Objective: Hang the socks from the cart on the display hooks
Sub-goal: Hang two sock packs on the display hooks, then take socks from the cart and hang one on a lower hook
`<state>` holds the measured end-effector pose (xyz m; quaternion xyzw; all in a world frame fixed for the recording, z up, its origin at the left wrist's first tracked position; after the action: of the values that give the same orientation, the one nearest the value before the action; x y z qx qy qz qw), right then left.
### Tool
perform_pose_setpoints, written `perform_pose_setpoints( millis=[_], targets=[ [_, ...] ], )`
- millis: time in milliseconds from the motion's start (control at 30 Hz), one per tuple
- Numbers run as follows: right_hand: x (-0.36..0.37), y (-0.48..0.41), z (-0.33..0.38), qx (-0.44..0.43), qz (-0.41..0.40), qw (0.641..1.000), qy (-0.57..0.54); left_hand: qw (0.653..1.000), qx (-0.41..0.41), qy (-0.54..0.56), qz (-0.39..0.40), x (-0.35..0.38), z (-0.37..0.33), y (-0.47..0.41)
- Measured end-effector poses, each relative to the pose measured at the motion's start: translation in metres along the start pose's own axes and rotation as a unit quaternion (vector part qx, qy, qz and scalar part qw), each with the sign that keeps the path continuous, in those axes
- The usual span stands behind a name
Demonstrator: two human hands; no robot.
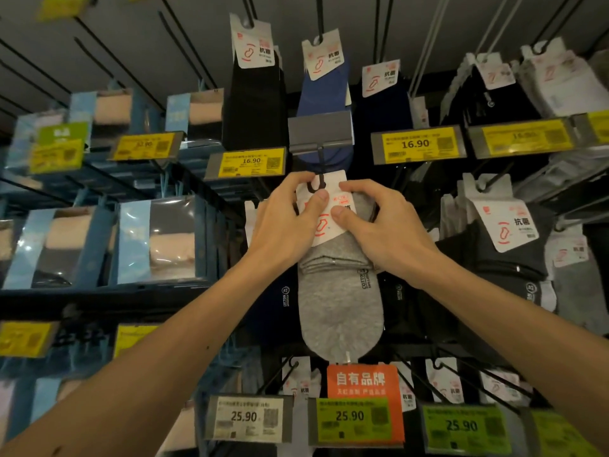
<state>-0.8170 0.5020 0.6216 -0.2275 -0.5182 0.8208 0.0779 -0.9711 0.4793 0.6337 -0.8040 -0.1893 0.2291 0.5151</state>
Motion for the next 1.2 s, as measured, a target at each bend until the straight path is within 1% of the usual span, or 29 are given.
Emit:
perform_pose_setpoints(
  millis=[133,233,400,567,667,733,800,900,1000,1100,1200],
  targets=[
    [0.010,-0.002,-0.014,0.000,0.003,1.000,0.024,0.999,-0.028,-0.002,0.027,0.005,0.013,0.006],
    [0.016,-0.004,-0.027,0.003,0.007,0.999,0.041,0.997,-0.038,-0.038,0.056,0.013,0.025,0.010],
    [0.027,-0.004,-0.043,0.012,0.041,0.998,0.055,0.993,-0.057,-0.084,0.065,0.028,0.034,0.009],
    [0.026,0.005,-0.047,0.009,0.093,0.994,0.062,0.989,-0.071,-0.091,0.088,0.027,0.040,0.015],
    [0.012,0.026,-0.046,0.043,0.094,0.994,0.047,0.988,-0.075,-0.120,0.064,0.015,0.028,0.026],
    [-0.002,0.050,-0.045,0.065,0.075,0.994,0.054,0.987,-0.063,-0.143,0.035,0.004,0.016,0.035],
    [-0.017,0.078,-0.042,0.072,0.051,0.994,0.062,0.986,-0.046,-0.157,0.043,-0.004,0.001,0.048],
    [-0.040,0.124,-0.038,0.080,0.046,0.994,0.055,0.977,-0.022,-0.172,0.121,0.001,-0.023,0.075],
    [-0.066,0.180,-0.038,0.073,0.058,0.994,0.065,0.961,0.005,-0.178,0.214,0.024,-0.056,0.112],
    [-0.096,0.252,-0.050,0.070,0.063,0.991,0.090,0.934,0.021,-0.169,0.314,0.062,-0.089,0.158],
    [-0.135,0.342,-0.072,0.108,0.087,0.980,0.142,0.900,0.049,-0.159,0.402,0.108,-0.118,0.216]
  ],
)
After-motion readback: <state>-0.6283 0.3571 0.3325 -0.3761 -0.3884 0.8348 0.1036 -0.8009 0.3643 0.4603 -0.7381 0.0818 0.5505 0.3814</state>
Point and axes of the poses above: each hand's wrist, its own y-axis away from the middle knuckle, its own x-axis out of the palm, z = x × y, the point moved 3 cm from there along -y, towards the middle knuckle, and after that the axes turned 7 degrees about y, right-handed, at the moved point
